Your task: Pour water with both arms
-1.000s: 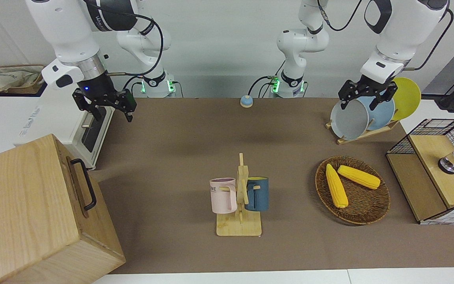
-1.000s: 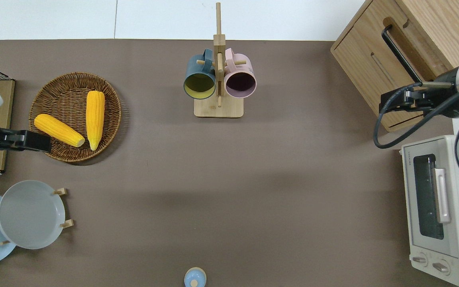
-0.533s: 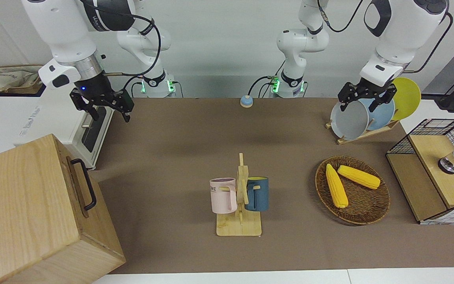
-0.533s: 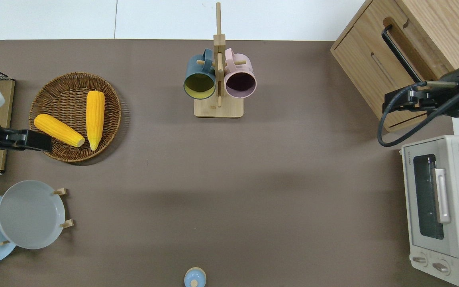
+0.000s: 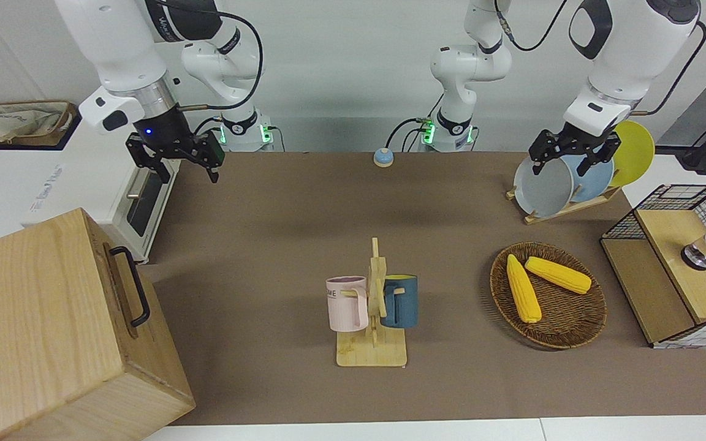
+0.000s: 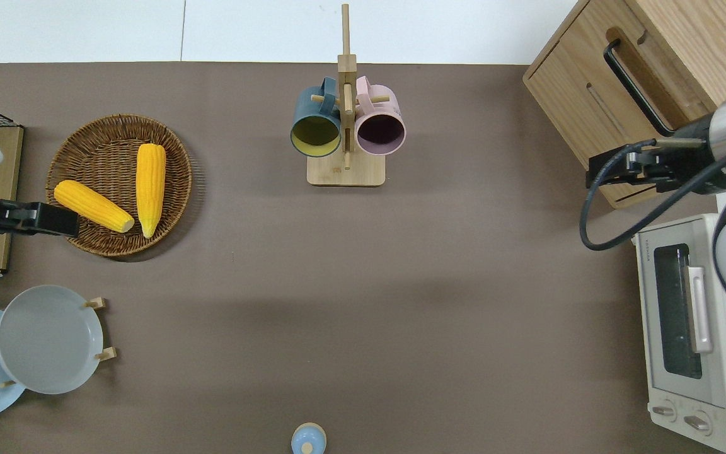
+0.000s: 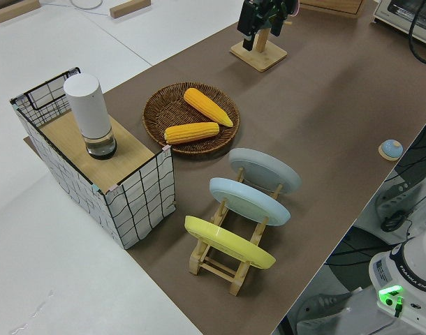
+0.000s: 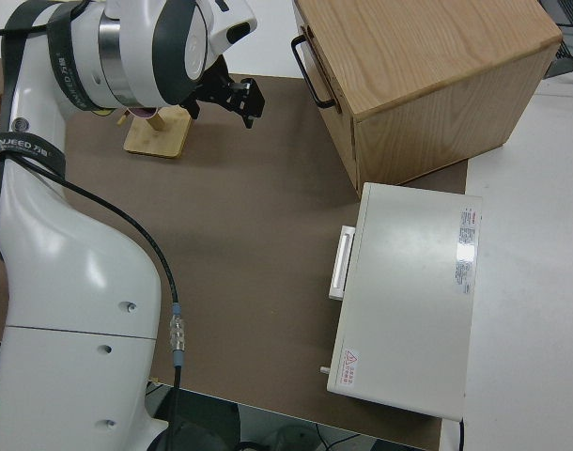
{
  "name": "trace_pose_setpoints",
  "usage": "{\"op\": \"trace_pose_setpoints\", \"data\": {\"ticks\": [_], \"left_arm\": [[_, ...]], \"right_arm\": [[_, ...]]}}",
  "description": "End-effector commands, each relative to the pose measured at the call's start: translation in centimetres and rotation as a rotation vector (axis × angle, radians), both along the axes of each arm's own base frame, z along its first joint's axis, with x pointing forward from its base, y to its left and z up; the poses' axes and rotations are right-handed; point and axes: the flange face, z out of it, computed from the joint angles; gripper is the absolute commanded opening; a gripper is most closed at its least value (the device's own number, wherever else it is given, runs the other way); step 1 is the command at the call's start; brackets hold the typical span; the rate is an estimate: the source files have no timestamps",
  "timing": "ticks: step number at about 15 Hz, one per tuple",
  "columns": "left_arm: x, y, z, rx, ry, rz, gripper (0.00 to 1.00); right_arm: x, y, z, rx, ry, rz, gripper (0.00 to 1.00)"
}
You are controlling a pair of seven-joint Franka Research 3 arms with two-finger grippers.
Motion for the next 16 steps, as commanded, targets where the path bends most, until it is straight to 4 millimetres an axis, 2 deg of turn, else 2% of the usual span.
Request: {"op": "trace_pose_setpoints", "data": {"ticks": [1, 4, 10, 12, 14, 16], "left_arm": [[0.6, 4.4, -0.4, -0.011, -0.017, -0.013, 1.00], [1.1, 7.8, -0.9, -0.008, -0.021, -0.016, 1.00], [0.4, 17.5, -1.3, 0.022, -0.081, -0.078, 1.00], [-0.1, 20.7, -1.4, 0.036, -0.108, -0.080, 1.00], [-0.4, 22.8, -2.0, 0.042, -0.107, -0.112, 1.00], [-0.6, 25.5, -2.7, 0.059, -0.129, -0.127, 1.00]], "right_arm": [[0.9, 3.5, -3.6, 0.015, 0.026, 0.069, 0.992], [2.3, 6.8, -6.7, 0.024, 0.011, 0.118, 0.992], [5.3, 12.8, -12.1, 0.050, -0.084, 0.186, 0.992], [6.0, 14.3, -13.4, 0.053, -0.121, 0.204, 0.992], [6.7, 15.5, -14.6, 0.061, -0.151, 0.222, 0.992], [6.8, 18.4, -16.0, 0.060, -0.192, 0.265, 0.992]]}}
